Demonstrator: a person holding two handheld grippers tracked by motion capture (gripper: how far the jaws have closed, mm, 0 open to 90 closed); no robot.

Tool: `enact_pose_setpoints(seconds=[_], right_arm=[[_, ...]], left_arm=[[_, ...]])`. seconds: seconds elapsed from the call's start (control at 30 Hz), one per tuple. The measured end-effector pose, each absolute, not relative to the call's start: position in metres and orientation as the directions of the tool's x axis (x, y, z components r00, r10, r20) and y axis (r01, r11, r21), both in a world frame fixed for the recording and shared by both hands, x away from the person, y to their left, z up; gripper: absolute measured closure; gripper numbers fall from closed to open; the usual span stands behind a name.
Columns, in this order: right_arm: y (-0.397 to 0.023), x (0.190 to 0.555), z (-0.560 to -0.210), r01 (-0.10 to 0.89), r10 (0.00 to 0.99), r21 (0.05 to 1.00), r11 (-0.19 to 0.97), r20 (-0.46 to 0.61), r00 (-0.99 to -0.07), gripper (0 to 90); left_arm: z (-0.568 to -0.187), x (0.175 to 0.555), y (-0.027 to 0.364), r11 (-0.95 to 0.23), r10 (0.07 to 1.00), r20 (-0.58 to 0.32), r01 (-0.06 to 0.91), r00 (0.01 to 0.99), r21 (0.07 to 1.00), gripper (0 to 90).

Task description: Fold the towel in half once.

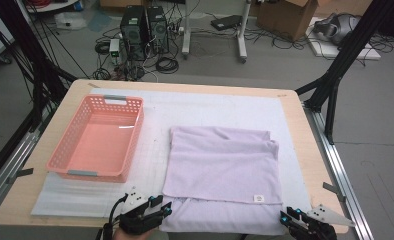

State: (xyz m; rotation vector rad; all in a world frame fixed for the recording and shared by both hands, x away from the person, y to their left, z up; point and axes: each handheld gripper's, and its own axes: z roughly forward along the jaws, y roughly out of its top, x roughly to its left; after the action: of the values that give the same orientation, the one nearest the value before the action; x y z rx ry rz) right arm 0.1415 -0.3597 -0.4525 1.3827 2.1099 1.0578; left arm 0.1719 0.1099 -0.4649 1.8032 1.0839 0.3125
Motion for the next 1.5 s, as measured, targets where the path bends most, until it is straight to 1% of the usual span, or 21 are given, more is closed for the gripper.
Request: enact_pose_setpoints(seconds=[0.03,0.07,0.2,0.4,0.43,0.5,0.6,0.7,0.73,0.8,0.83,0.9,0.93,0.97,1.03,1.17,1.23,1.27,1.3,1.4,1.5], right_arm=[[-0.359,0.141,-0.452,0.594,0.889,0.770,0.232,0.080,-0.452,86.8],[-0.355,0.139,-0.452,0.590,0.893,0.771,0.241,0.063,-0.446,87.6],[-0.356,0.134,-0.448,0.603,0.897,0.757,0.251,0.053,-0.439,89.4],[-0.377,0.113,-0.442,0.637,0.907,0.738,0.224,0.082,-0.413,88.6],[-0.376,0.112,-0.445,0.638,0.902,0.734,0.232,0.082,-0.423,85.5],[-0.375,0.115,-0.445,0.629,0.905,0.747,0.216,0.089,-0.417,70.5],[-0.378,0.119,-0.439,0.595,0.908,0.785,0.173,0.107,-0.405,67.1],[-0.378,0.129,-0.439,0.587,0.914,0.796,0.145,0.119,-0.387,64.1],[-0.379,0.132,-0.440,0.588,0.915,0.798,0.135,0.129,-0.384,63.1],[-0.379,0.137,-0.441,0.595,0.913,0.794,0.124,0.143,-0.382,63.0],[-0.378,0.139,-0.442,0.596,0.910,0.793,0.124,0.148,-0.386,63.2],[-0.374,0.142,-0.443,0.597,0.905,0.790,0.139,0.144,-0.401,64.4],[-0.372,0.143,-0.442,0.594,0.901,0.791,0.148,0.139,-0.410,65.6],[-0.370,0.144,-0.441,0.589,0.899,0.792,0.158,0.132,-0.419,66.0],[-0.368,0.146,-0.440,0.586,0.891,0.793,0.165,0.134,-0.433,67.1],[-0.362,0.158,-0.445,0.598,0.893,0.773,0.211,0.096,-0.439,69.1],[-0.361,0.164,-0.447,0.602,0.892,0.766,0.226,0.086,-0.444,77.5],[-0.361,0.166,-0.448,0.604,0.890,0.762,0.233,0.084,-0.449,86.0],[-0.360,0.166,-0.447,0.600,0.884,0.758,0.254,0.069,-0.462,87.9],[-0.361,0.165,-0.443,0.592,0.883,0.763,0.258,0.064,-0.466,88.9],[-0.366,0.160,-0.437,0.581,0.879,0.779,0.237,0.082,-0.469,89.2]], left_arm=[[-0.465,0.169,0.108,-0.155,0.796,-0.204,0.518,0.569,0.841,77.7],[-0.465,0.168,0.109,-0.155,0.796,-0.209,0.524,0.569,0.838,87.1],[-0.461,0.162,0.114,-0.117,0.821,-0.227,0.544,0.523,0.831,88.2],[-0.461,0.153,0.117,-0.118,0.786,-0.271,0.565,0.555,0.817,87.4],[-0.461,0.154,0.116,-0.127,0.787,-0.265,0.566,0.557,0.814,85.5],[-0.461,0.155,0.117,-0.098,0.786,-0.287,0.569,0.547,0.816,73.5],[-0.462,0.158,0.118,-0.073,0.765,-0.315,0.560,0.562,0.825,58.4],[-0.464,0.162,0.114,-0.102,0.762,-0.295,0.557,0.576,0.824,55.3],[-0.465,0.162,0.112,-0.117,0.768,-0.267,0.539,0.581,0.834,56.4],[-0.465,0.159,0.108,-0.175,0.794,-0.177,0.497,0.582,0.850,69.0],[-0.465,0.158,0.108,-0.185,0.796,-0.167,0.497,0.581,0.848,82.2],[-0.463,0.159,0.110,-0.175,0.794,-0.196,0.524,0.576,0.834,86.9],[-0.462,0.160,0.111,-0.181,0.791,-0.192,0.522,0.580,0.834,86.1],[-0.461,0.161,0.112,-0.175,0.789,-0.196,0.519,0.582,0.837,79.5],[-0.459,0.166,0.113,-0.140,0.783,-0.217,0.504,0.584,0.852,58.8],[-0.453,0.182,0.108,-0.112,0.760,-0.240,0.486,0.604,0.867,49.8],[-0.454,0.190,0.103,-0.141,0.758,-0.230,0.498,0.610,0.855,49.9],[-0.456,0.193,0.100,-0.162,0.753,-0.229,0.511,0.617,0.844,52.2],[-0.458,0.194,0.097,-0.197,0.757,-0.205,0.515,0.621,0.834,57.9],[-0.459,0.193,0.093,-0.243,0.757,-0.153,0.492,0.635,0.836,86.0],[-0.452,0.191,0.098,-0.208,0.751,-0.172,0.476,0.637,0.855,86.5]])
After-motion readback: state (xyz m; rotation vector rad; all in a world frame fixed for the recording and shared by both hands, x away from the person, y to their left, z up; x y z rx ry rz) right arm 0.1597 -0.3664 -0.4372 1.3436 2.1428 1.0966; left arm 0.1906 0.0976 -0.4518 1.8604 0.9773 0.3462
